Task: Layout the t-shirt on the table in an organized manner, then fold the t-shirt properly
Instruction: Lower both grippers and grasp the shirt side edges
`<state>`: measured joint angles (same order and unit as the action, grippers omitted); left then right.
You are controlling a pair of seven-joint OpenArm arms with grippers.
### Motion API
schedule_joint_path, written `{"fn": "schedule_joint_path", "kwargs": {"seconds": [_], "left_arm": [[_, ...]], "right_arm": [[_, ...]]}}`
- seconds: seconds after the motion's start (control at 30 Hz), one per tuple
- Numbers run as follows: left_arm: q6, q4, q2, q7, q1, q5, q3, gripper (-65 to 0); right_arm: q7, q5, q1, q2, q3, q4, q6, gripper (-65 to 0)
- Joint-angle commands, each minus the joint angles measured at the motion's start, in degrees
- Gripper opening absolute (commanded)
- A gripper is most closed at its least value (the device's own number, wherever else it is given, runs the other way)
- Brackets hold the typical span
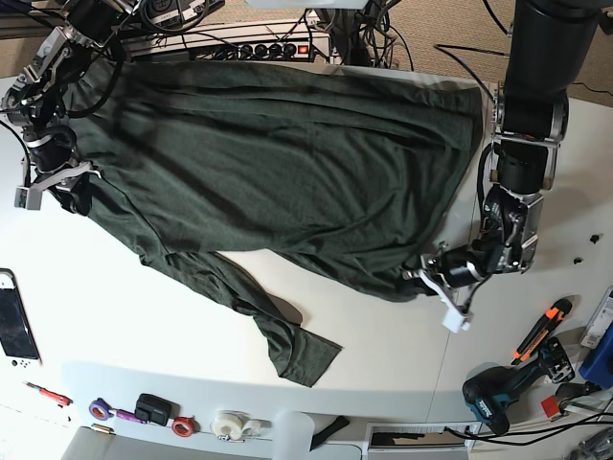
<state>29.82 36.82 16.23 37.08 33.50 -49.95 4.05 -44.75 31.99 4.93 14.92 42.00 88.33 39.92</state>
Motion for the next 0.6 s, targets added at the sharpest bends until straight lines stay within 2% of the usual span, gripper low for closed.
{"fn": "schedule_joint_path", "kwargs": {"seconds": [0.0, 0.13, 0.23, 0.27, 0.37, 0.57], "left_arm": [[0.6, 0.8, 0.5, -1.0, 1.7, -1.0, -1.4, -65.0], [1.2, 0.8, 0.6, -0.7, 0.6, -1.0, -2.8, -65.0], [1.3, 0.8, 0.6, -0.7, -0.7, -1.0, -2.8, -65.0], [1.3, 0.8, 0.6, -0.7, -1.0, -1.0, -2.8, -65.0], [1.4, 0.8, 0.6, -0.8, -1.7, -1.0, -2.8, -65.0], [1.4, 0.8, 0.6, -0.7, -2.1, -1.0, -2.8, -65.0]], "right_arm": [[2.1, 1.0, -0.8, 1.1, 0.3, 0.8, 0.1, -49.5], [2.3, 0.9, -2.0, 1.1, 0.3, 0.8, 0.1, -49.5], [2.3, -2.3, -4.2, 1.1, 0.3, 0.8, 0.1, -49.2], [2.4, -3.6, -5.2, 1.1, 0.3, 0.8, 0.1, -46.2], [2.7, -6.1, -8.0, 1.1, 0.3, 0.8, 0.1, -29.9], [2.3, -8.0, -14.0, 1.9, -0.2, -6.5, -0.5, -28.7]]}}
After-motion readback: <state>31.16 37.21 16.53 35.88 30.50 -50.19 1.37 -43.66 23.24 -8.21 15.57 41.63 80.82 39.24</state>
